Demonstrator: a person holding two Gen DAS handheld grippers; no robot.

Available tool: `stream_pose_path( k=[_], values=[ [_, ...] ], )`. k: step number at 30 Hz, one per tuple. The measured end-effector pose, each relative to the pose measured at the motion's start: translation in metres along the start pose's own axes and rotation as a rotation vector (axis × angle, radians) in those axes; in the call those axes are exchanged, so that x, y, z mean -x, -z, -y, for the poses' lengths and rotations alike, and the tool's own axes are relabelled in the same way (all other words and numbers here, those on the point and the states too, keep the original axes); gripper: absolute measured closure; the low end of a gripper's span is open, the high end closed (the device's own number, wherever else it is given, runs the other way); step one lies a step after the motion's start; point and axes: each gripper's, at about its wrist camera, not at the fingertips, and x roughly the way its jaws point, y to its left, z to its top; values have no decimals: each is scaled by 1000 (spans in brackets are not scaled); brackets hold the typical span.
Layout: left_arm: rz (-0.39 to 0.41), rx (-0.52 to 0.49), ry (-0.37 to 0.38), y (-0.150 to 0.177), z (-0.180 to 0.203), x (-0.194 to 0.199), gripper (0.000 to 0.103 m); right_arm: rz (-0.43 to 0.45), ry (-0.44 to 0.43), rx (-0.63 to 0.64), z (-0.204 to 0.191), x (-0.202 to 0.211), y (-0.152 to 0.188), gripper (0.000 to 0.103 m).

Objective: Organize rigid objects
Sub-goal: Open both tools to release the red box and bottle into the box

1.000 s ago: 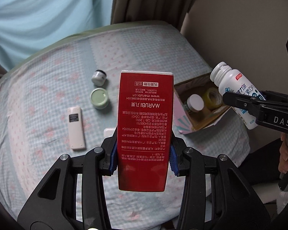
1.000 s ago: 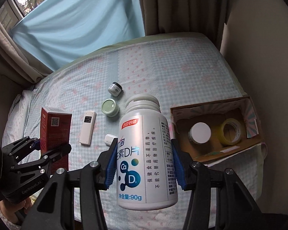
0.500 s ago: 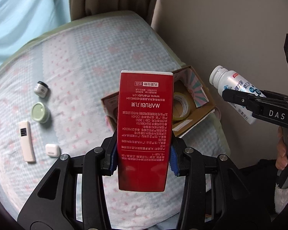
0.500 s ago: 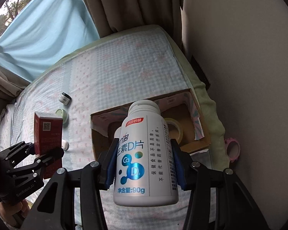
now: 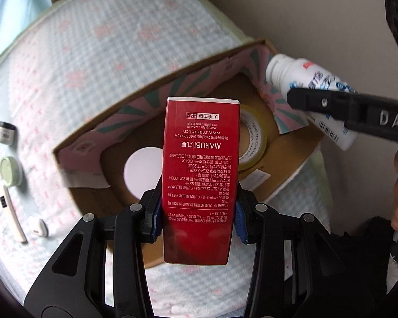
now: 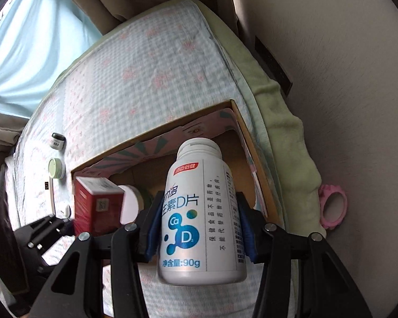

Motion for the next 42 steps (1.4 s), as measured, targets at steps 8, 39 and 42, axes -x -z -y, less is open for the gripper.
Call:
stream_pose_path(
  k=[8, 39, 42],
  values=[
    [-64, 21, -22, -13, 2, -43, 65, -80, -15, -28, 13, -51, -18, 57],
    [114, 55, -36, 23, -9, 57, 0, 70, -23, -51, 2, 17, 3, 0],
    [138, 71, -35, 31, -11, 76, 0, 106, 11, -33, -8, 35, 8, 0]
  ],
)
